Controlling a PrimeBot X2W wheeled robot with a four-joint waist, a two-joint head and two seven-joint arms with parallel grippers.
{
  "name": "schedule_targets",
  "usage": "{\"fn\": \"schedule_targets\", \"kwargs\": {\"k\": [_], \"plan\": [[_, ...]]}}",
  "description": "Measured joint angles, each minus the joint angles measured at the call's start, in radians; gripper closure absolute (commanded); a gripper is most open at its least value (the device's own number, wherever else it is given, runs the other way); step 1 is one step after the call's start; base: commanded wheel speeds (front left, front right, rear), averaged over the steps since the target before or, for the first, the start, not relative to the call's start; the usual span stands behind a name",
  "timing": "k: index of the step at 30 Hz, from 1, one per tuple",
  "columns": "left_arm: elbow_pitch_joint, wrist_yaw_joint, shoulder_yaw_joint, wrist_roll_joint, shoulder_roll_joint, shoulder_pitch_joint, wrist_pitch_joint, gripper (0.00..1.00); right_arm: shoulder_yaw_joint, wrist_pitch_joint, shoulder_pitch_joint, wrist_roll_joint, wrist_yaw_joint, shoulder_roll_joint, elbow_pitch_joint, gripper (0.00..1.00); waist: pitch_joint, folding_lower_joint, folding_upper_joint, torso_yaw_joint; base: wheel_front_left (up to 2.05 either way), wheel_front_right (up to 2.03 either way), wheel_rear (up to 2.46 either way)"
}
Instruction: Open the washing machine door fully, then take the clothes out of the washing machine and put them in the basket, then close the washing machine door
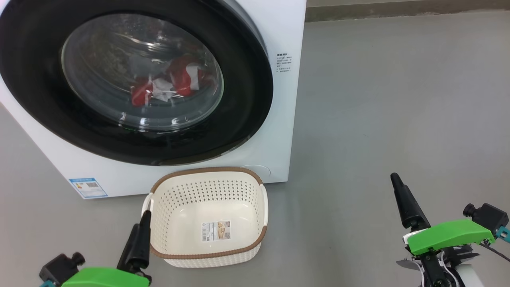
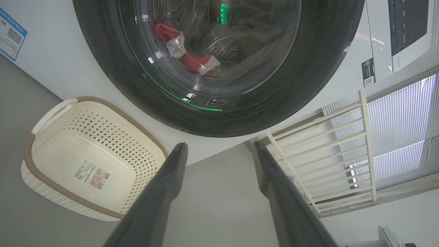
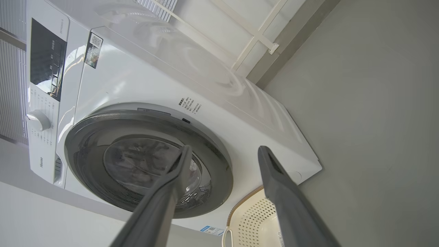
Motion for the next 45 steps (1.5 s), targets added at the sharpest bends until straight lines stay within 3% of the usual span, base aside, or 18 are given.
{"fn": "schedule_targets", "kwargs": {"k": [23,45], "plan": [[-0.032,0.035,-0.054,0.339,0.000,-0.033,-0.065,0.00,0.019,-0.064,-0.024,-0.350,0.000,-0.002,-0.026,0.00,0.011,0.0000,-0.0001,-0.010,0.00,0.00,0.00],[-0.025,0.069,-0.085,0.559,0.001,-0.077,-0.127,0.00,0.053,-0.129,-0.062,-0.587,0.000,-0.002,-0.027,0.00,0.011,0.0000,0.0000,-0.018,0.00,0.00,0.00]]}}
